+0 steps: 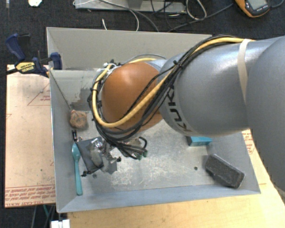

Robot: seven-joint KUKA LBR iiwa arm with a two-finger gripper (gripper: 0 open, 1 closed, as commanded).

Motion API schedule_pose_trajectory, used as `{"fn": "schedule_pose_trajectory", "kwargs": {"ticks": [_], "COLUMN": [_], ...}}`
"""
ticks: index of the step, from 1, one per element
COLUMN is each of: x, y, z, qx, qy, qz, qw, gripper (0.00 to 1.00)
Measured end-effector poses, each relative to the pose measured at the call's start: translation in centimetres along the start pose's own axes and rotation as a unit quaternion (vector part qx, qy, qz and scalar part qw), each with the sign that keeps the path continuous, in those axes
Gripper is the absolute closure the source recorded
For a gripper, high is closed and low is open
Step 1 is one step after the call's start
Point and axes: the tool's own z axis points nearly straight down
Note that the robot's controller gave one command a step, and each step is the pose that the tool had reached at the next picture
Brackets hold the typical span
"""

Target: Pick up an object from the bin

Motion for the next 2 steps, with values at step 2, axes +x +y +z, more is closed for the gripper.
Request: {"fn": "schedule_pose_trajectory", "kwargs": {"ticks": [2], "x": [-0.1], "y": [0.1], "z": [-3.5], "qx": [0.0], "qy": [-0.0011], "qz": [0.001], "qw": [1.0], "gripper": [1.0]}}
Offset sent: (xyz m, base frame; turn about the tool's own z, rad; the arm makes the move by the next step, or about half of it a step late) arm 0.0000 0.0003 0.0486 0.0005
